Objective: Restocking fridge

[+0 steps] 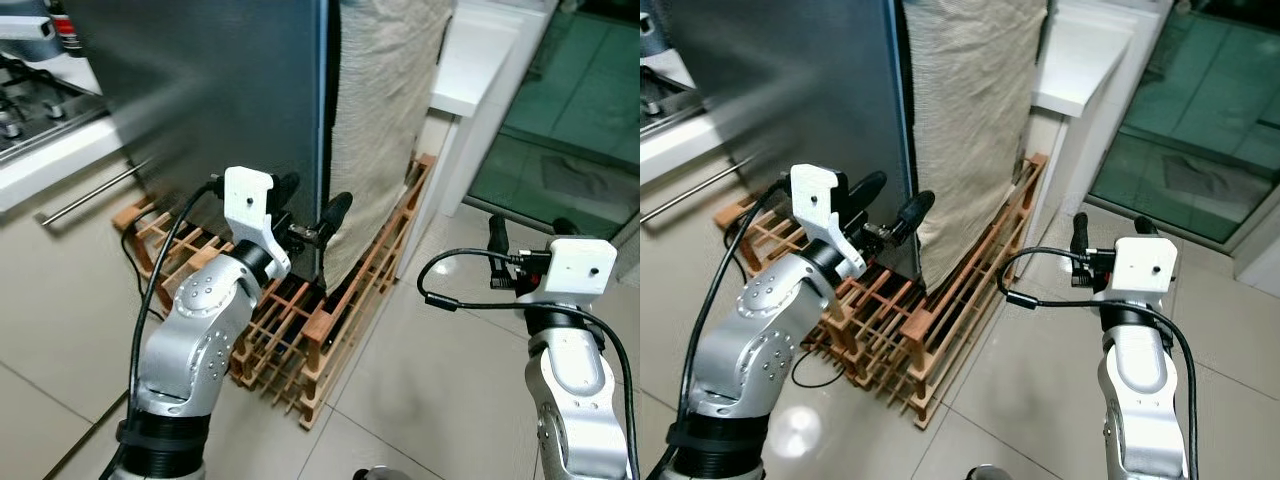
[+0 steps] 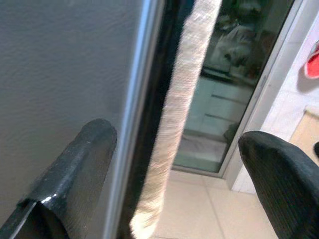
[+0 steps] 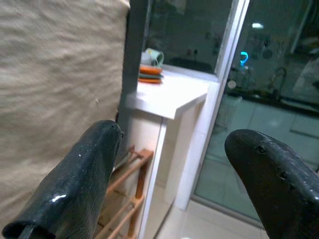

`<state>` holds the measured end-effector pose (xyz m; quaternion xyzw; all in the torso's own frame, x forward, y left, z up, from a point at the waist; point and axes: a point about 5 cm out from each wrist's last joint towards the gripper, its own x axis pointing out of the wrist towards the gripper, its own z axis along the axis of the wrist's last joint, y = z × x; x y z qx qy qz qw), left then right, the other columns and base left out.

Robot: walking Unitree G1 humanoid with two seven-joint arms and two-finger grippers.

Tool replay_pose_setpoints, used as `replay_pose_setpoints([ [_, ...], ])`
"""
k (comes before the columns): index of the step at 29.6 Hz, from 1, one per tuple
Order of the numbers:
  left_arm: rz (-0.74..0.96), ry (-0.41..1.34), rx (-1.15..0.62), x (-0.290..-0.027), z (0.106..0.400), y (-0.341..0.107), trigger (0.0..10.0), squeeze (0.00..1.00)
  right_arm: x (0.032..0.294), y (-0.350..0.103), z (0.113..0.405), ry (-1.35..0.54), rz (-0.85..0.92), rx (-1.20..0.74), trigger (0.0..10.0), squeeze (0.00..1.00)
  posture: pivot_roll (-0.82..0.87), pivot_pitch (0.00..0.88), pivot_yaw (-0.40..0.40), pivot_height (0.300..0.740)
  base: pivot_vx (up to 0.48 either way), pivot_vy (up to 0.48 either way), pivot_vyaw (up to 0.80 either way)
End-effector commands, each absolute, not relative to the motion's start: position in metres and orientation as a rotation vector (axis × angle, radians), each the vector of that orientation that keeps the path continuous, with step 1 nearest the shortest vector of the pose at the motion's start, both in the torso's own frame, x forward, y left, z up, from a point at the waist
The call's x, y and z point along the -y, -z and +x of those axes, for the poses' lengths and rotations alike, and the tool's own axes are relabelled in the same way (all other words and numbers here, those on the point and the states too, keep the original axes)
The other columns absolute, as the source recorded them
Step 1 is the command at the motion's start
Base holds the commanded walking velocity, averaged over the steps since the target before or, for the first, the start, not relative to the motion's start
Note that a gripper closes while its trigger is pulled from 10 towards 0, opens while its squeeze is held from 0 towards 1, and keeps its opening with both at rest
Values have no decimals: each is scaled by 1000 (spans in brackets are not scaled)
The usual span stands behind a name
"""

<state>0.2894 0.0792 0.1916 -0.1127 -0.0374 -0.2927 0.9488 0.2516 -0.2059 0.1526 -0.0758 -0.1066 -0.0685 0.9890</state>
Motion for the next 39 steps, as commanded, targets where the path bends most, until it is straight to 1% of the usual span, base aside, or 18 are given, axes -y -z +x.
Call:
replay_pose_setpoints([
  [1,-222,609,99,-74,290,-197,10000,0,208,-154,253,137,-159,220,10000,82,-140,0,-11,740,0,0,0],
  [9,-234,640,96,-72,290,-198,10000,0,208,-156,254,140,-161,231,10000,82,-155,0,-10,740,0,0,0],
  [12,-220,674,105,-63,293,-200,10000,0,207,-156,254,138,-159,234,10000,82,-154,0,-11,740,0,0,0],
  [15,-220,674,105,-63,293,-200,10000,0,207,-156,254,138,-159,234,10000,82,-154,0,-11,740,0,0,0],
  [18,-207,685,111,-56,299,-202,10000,0,205,-156,256,134,-155,237,10000,82,-157,0,-9,740,0,0,0],
  [27,-185,667,112,-42,314,-204,10000,0,202,-150,255,79,-127,195,10000,82,-178,0,-3,740,0,0,0],
  [33,-171,637,130,-36,321,-212,10000,0,200,-148,253,74,-125,184,10000,78,-186,0,6,740,0,0,0],
  [39,-197,611,140,-35,324,-216,10000,0,200,-145,252,74,-125,173,10000,75,-192,2,8,740,0,0,0],
])
